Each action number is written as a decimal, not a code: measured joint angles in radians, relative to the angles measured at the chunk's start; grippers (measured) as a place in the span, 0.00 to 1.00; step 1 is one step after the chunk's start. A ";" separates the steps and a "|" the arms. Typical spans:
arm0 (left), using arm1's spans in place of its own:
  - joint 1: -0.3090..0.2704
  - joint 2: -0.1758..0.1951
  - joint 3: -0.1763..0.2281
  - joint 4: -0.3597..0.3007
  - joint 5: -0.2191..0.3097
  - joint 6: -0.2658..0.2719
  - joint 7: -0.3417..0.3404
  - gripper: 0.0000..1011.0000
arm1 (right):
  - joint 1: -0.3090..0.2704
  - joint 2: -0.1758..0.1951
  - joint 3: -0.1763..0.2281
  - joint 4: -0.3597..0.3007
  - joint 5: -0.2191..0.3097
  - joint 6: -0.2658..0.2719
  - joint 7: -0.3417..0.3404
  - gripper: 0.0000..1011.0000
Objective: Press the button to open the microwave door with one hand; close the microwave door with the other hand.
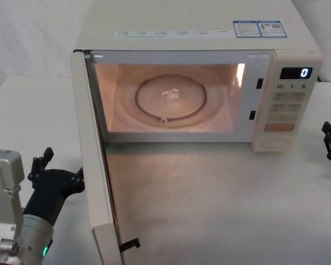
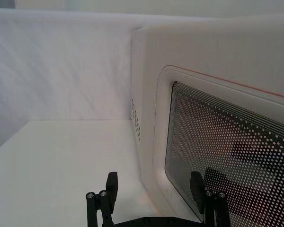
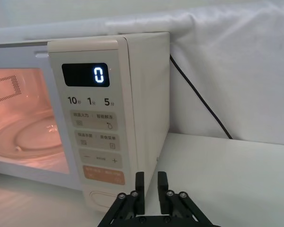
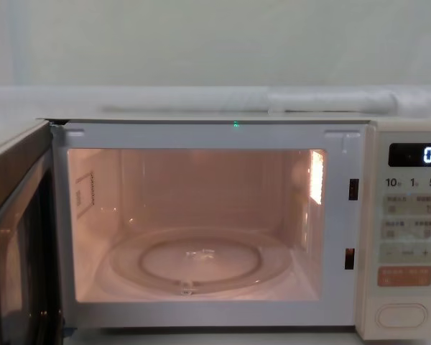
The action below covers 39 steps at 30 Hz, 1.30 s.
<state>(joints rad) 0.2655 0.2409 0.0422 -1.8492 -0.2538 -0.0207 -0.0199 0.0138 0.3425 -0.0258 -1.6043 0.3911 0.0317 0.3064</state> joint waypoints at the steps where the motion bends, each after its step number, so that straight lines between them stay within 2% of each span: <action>1: 0.000 0.000 0.000 0.000 0.000 0.000 0.000 0.99 | 0.000 0.000 0.000 0.000 0.000 0.000 0.000 0.18; 5: 0.000 0.000 0.000 0.000 0.000 0.000 0.000 0.99 | 0.000 -0.001 0.001 -0.001 -0.001 0.000 0.000 0.30; 6: 0.000 0.000 0.000 0.000 0.000 0.000 0.000 0.99 | -0.001 -0.001 0.001 -0.001 -0.001 0.000 -0.001 0.36; 12: 0.000 0.000 0.000 0.000 0.000 0.000 0.000 0.99 | -0.001 -0.001 0.001 -0.001 -0.002 0.000 -0.001 0.51; 14: 0.000 0.000 0.000 0.000 0.000 0.000 0.000 0.99 | -0.001 -0.001 0.001 -0.001 -0.002 0.000 -0.001 0.59; 17: 0.000 0.000 0.000 0.000 0.000 0.000 0.000 0.99 | -0.001 -0.001 0.001 -0.001 -0.002 0.000 -0.001 0.65; 20: 0.000 0.000 0.000 0.000 0.000 0.000 0.000 0.99 | -0.001 -0.002 0.001 -0.001 -0.002 0.000 -0.002 0.79; 23: 0.000 0.000 0.000 0.000 0.000 0.000 0.000 0.99 | -0.001 -0.002 0.001 -0.001 -0.003 0.000 -0.002 0.84; 28: 0.000 0.000 0.000 0.000 0.000 0.000 0.000 0.99 | -0.001 -0.002 0.001 -0.001 -0.003 0.000 -0.002 0.99; 39: 0.000 0.000 0.000 0.000 0.000 0.000 0.000 0.99 | -0.001 -0.002 0.001 -0.001 -0.003 0.000 -0.002 0.99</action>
<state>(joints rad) 0.2655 0.2410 0.0421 -1.8492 -0.2538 -0.0207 -0.0199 0.0131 0.3406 -0.0250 -1.6056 0.3881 0.0317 0.3047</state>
